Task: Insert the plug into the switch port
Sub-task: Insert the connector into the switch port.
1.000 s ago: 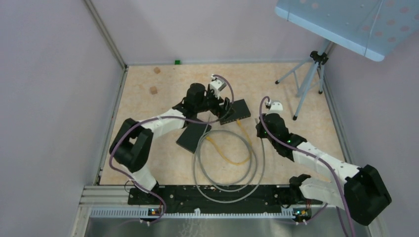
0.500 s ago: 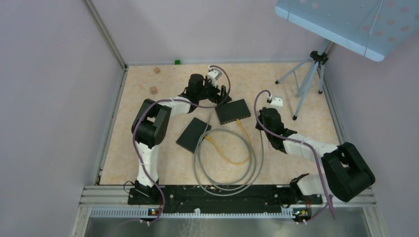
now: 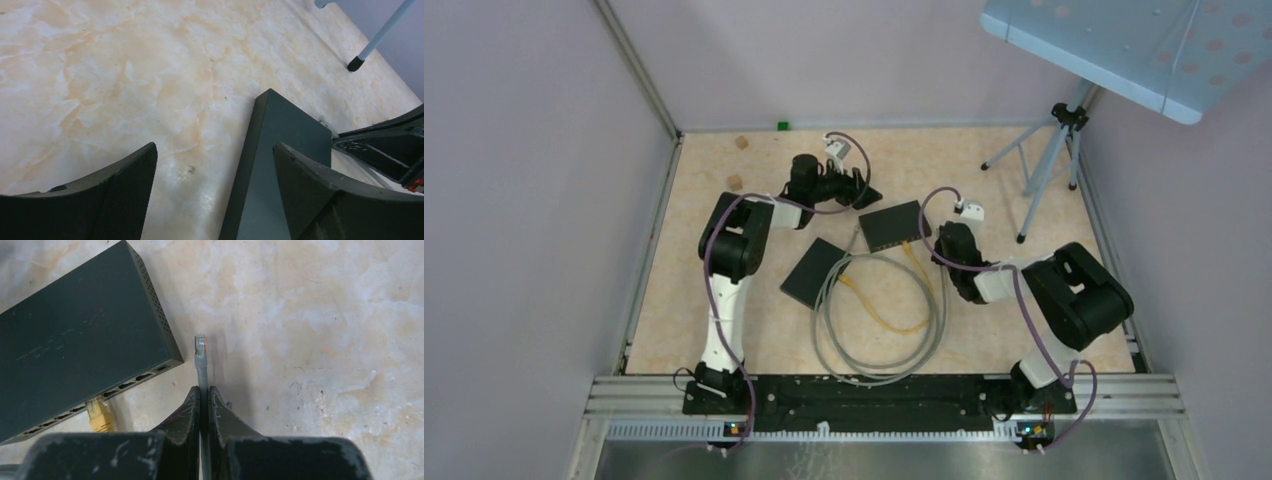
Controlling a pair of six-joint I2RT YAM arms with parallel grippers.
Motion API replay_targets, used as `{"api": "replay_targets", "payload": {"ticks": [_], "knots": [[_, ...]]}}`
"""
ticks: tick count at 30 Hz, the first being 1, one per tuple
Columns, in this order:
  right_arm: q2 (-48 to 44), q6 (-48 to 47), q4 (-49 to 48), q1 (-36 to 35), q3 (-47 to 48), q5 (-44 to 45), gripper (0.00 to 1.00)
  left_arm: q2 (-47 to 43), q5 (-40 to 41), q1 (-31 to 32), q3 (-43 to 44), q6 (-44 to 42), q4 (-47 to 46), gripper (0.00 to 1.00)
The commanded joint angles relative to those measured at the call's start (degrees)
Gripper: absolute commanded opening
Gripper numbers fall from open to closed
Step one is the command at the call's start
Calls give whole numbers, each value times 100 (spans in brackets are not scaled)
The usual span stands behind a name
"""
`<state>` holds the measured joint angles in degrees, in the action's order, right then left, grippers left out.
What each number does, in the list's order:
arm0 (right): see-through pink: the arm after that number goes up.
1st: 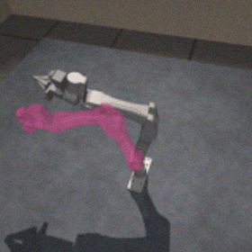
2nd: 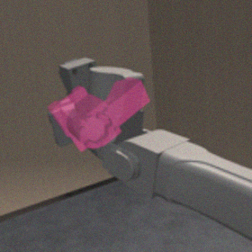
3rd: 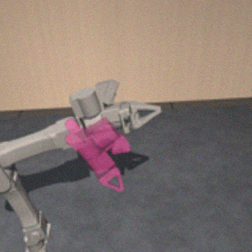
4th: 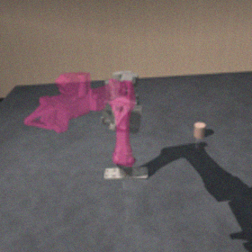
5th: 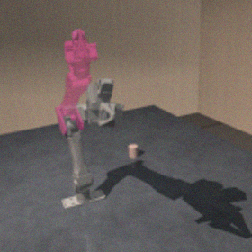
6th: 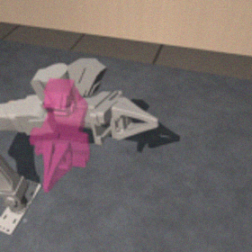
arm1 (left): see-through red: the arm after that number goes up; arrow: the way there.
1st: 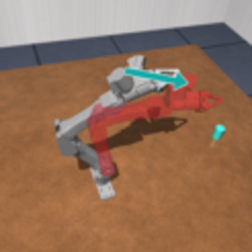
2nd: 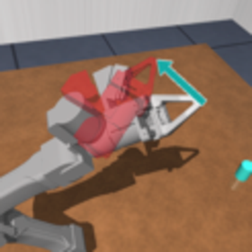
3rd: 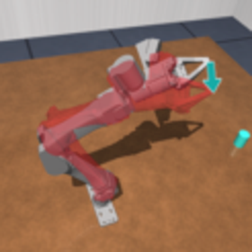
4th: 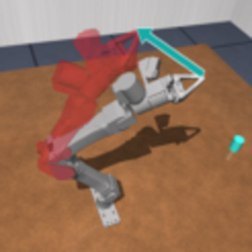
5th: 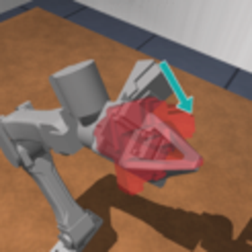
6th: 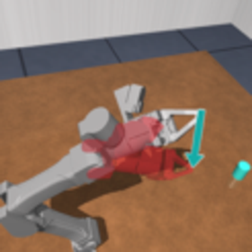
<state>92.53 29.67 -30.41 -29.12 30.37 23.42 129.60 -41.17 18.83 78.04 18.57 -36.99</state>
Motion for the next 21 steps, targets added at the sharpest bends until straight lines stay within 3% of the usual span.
{"api": "replay_targets", "payload": {"ticks": [1,7,12,17,21], "knots": [[346,138,-891,47,126,297,0,4,32,258,-69,39,-244,89],[1002,-21,-1375,52,494,291,0,185,15,374,157,-204,257,88],[1131,-117,-1234,78,727,-97,0,357,61,437,593,-619,1416,77],[1163,-136,-870,82,1080,-665,0,176,-548,455,87,-531,1297,69],[861,-344,-545,82,983,-526,0,33,-437,455,-188,-631,1273,70]]}}
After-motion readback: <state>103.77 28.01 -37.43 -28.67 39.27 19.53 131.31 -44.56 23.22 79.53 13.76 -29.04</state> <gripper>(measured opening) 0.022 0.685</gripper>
